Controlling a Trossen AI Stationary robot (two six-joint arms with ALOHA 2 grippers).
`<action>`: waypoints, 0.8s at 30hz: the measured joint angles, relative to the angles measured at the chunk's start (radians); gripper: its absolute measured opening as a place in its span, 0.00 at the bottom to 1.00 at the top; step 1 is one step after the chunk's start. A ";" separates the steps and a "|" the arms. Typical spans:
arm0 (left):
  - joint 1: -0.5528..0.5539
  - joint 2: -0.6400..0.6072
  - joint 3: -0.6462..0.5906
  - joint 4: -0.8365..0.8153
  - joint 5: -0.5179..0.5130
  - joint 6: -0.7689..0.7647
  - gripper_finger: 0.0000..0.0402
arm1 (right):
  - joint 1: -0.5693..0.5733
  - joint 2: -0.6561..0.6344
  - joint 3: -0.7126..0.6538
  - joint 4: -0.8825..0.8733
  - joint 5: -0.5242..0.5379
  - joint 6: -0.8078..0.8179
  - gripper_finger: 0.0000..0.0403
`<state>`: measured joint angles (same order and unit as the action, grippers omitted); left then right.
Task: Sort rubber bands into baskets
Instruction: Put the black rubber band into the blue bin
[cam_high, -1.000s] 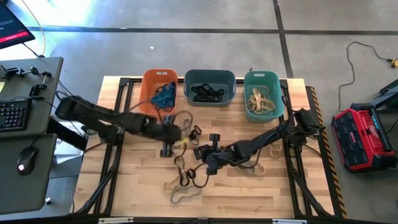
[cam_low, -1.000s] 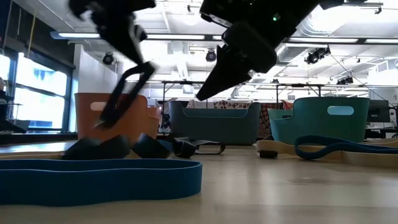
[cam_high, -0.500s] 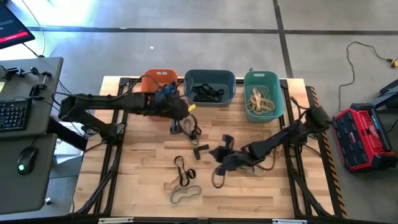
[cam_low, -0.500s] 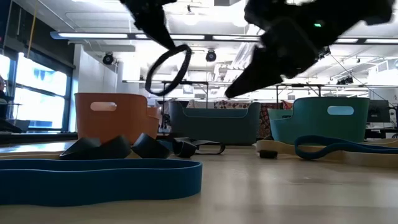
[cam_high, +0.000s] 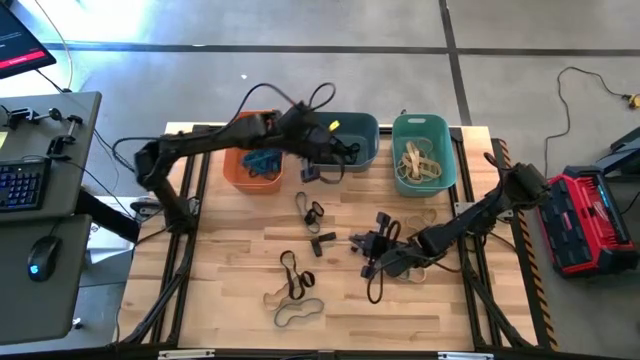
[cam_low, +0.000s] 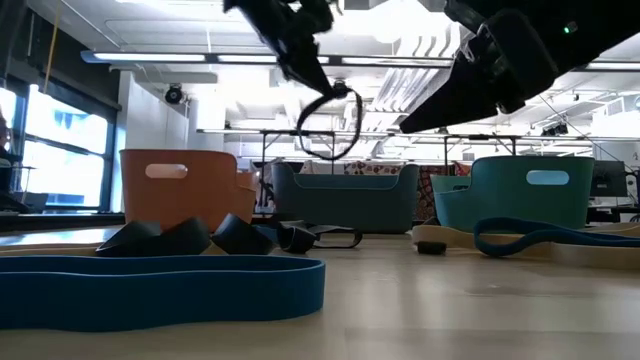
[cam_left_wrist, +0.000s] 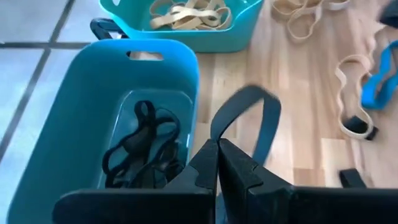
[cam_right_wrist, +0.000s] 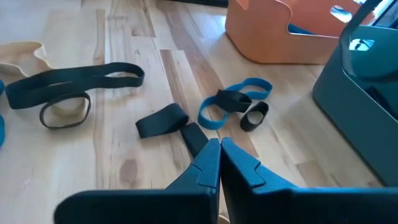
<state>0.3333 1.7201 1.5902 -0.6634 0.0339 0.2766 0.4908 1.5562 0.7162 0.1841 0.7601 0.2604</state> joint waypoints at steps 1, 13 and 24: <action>0.014 0.027 0.029 -0.010 0.011 0.005 0.00 | 0.000 0.001 0.000 0.000 0.006 -0.003 0.00; 0.193 0.266 0.231 -0.049 0.111 0.063 0.00 | 0.000 0.002 0.000 -0.006 0.016 0.001 0.00; 0.280 0.406 0.253 -0.014 0.224 0.095 0.00 | 0.000 0.002 0.000 -0.007 0.016 0.028 0.00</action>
<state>0.6131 2.1265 1.8427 -0.6773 0.2577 0.3713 0.4904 1.5581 0.7162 0.1772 0.7757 0.2882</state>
